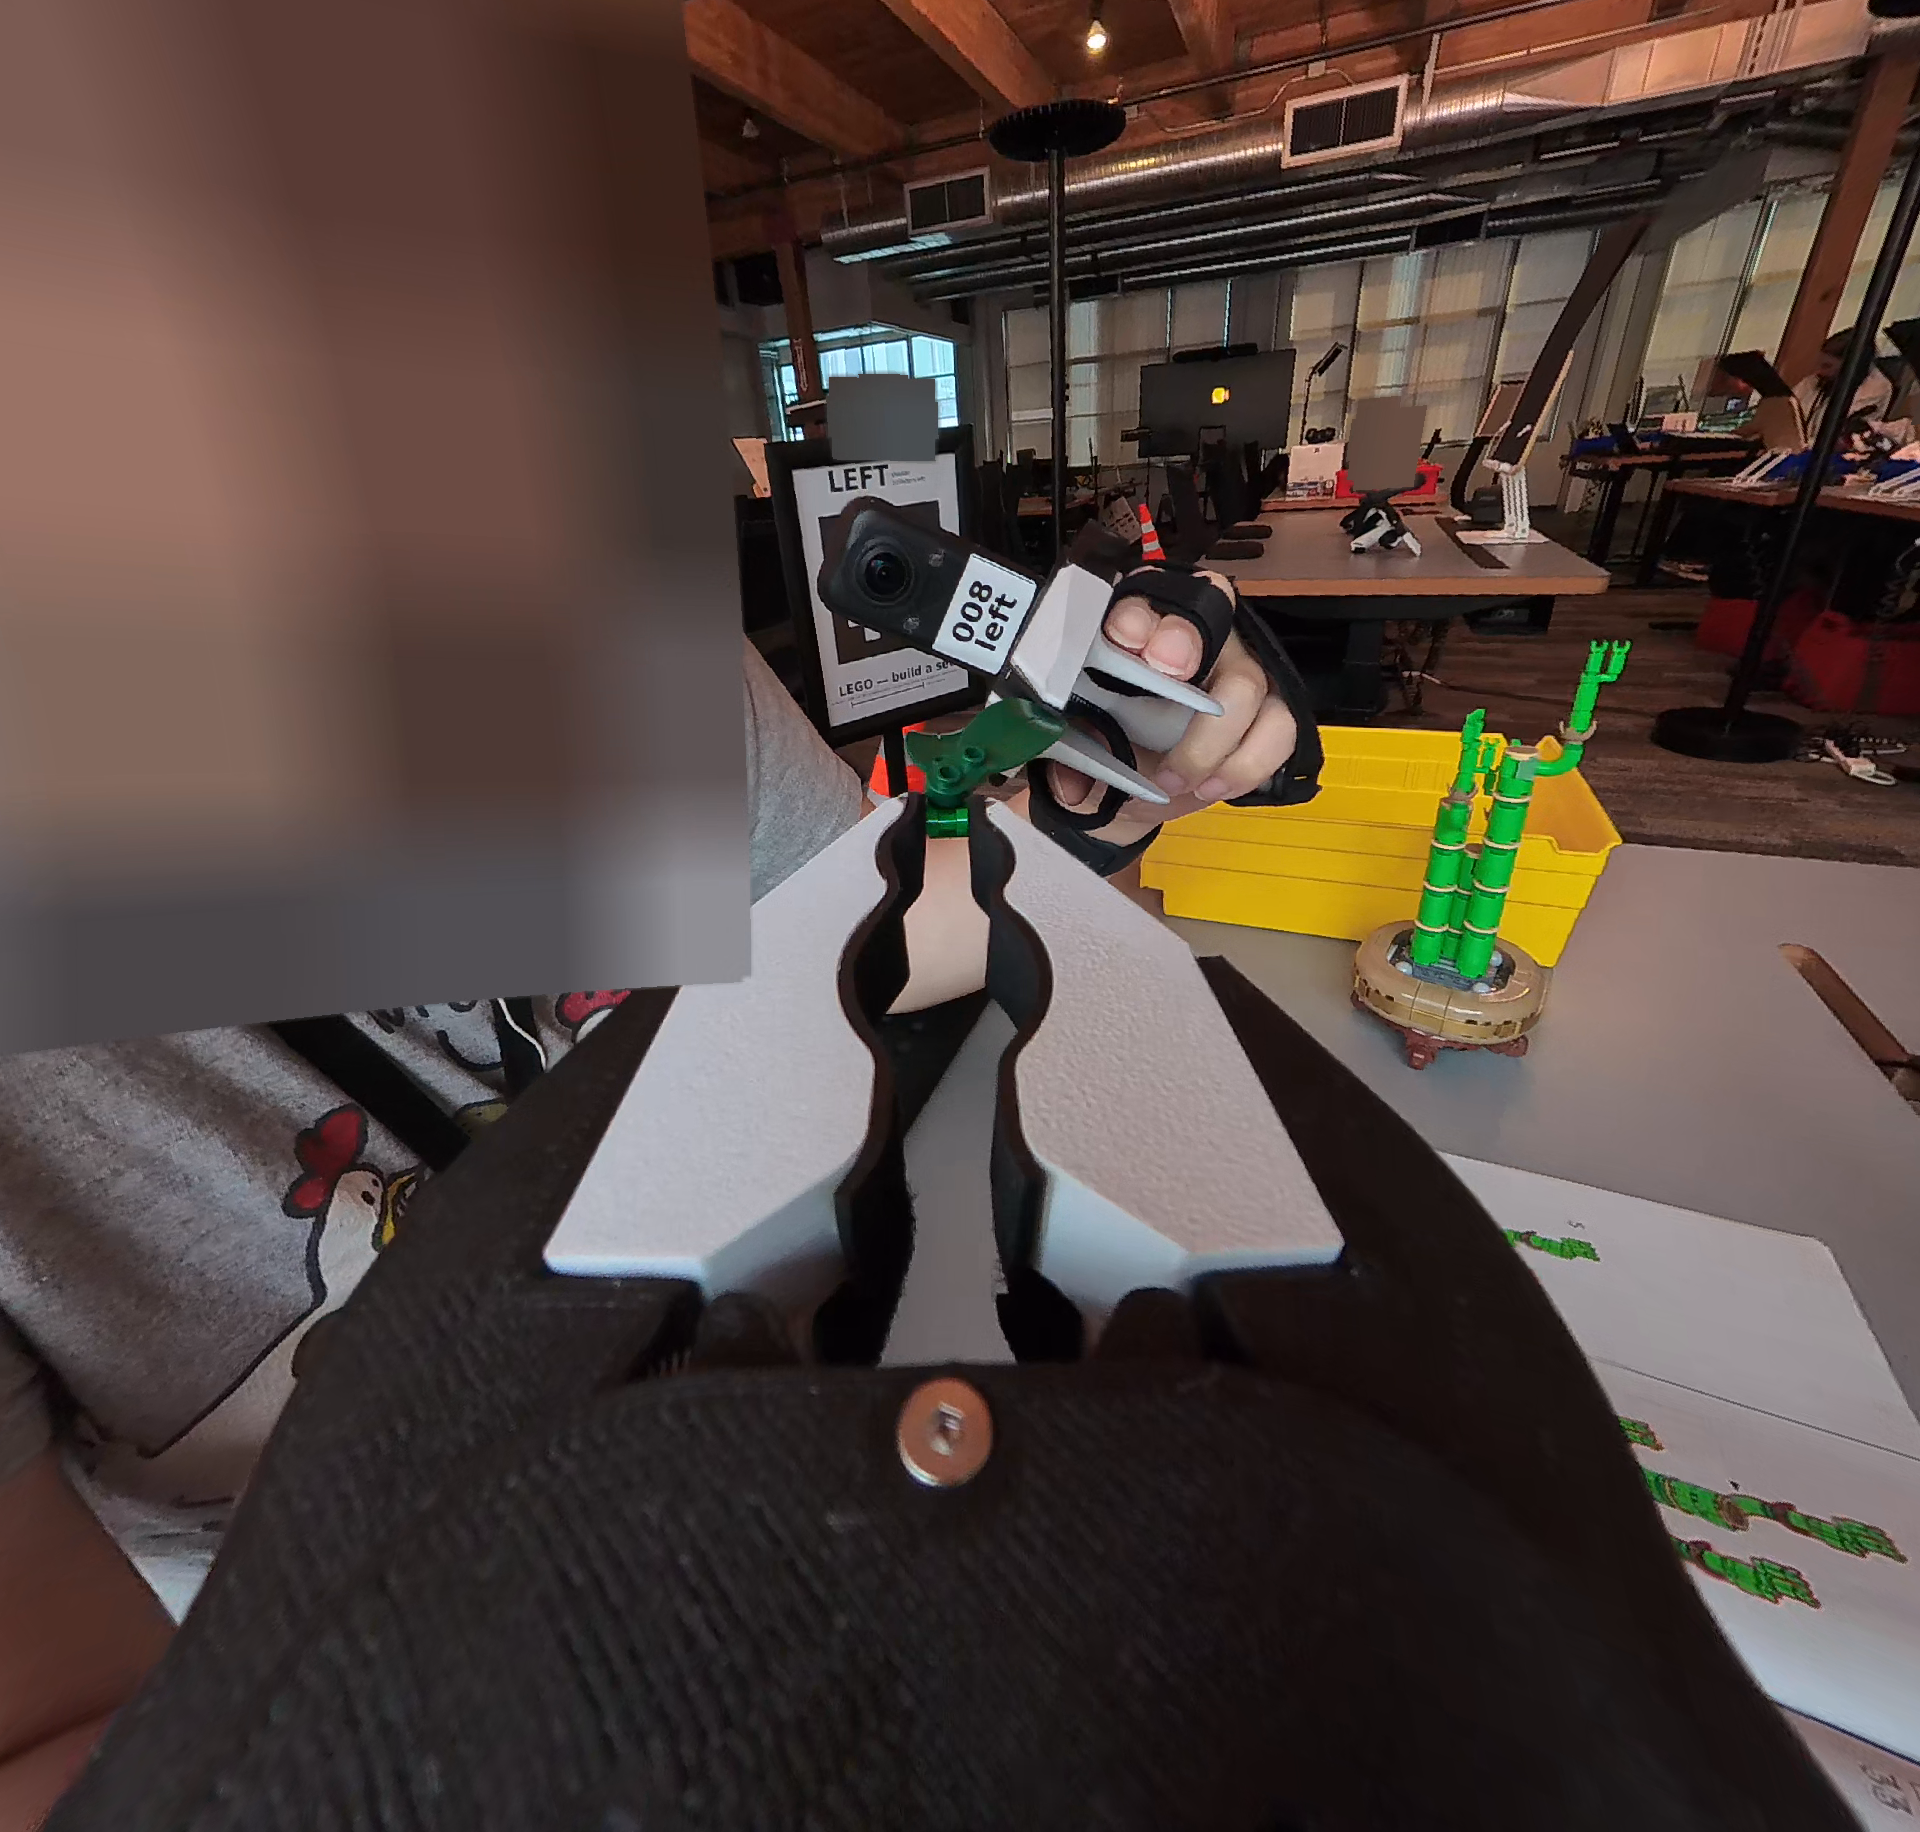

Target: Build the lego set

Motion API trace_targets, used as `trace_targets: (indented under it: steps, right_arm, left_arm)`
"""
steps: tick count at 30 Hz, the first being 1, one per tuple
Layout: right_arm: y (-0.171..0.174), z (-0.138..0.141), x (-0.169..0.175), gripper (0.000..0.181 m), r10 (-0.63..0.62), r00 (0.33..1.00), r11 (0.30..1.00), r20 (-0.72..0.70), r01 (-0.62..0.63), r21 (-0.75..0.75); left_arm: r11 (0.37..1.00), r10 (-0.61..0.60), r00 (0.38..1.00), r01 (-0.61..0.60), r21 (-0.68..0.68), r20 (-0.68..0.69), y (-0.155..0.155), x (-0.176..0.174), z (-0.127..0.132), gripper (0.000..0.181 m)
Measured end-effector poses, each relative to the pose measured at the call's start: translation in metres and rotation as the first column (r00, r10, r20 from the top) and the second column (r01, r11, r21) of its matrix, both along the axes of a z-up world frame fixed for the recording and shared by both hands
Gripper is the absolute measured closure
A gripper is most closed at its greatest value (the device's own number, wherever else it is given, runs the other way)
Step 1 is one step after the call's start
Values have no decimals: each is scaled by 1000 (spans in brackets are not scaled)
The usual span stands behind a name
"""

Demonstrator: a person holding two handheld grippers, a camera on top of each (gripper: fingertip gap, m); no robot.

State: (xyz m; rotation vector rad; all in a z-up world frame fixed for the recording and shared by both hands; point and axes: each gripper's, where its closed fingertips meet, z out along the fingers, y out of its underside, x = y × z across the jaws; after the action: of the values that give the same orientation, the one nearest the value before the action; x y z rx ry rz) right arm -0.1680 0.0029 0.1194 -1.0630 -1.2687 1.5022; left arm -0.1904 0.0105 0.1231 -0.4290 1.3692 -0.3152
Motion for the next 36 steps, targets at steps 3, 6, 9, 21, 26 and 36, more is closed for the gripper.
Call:
trace_targets:
  steps: [3, 6, 9, 21, 26, 36]
  right_arm:
    - [-3, 2, 1, 175, 7, 1000, 1000, -9, -6, 18]
    - [-5, 2, 1, 175, 1, 1000, 999, -14, 0, 49]
    - [-8, 4, 1, 175, 0, 1000, 997, -19, 2, 83]
    - [-9, 5, 0, 175, -17, 1000, 994, -22, 19, 108]
    - [-4, 3, 0, 175, -45, 999, 994, -6, 45, 100]
    - [2, 3, 6, 175, -81, 997, 993, -4, 81, 91]
  left_arm:
    - [1000, -2, 1000, 2, 9, 1, -2, 1, 0, 181]
    - [1000, -3, 1000, 3, 22, 4, -5, 1, 2, 181]
    - [999, -5, 1000, 5, 34, 9, -9, 1, 4, 181]
    - [998, -9, 1000, 8, 64, 14, -17, 3, 8, 181]
    - [997, 11, 1000, -11, 72, 2, -14, 2, 6, 181]
    - [997, 26, 1000, -26, 79, -7, -12, 1, 5, 181]
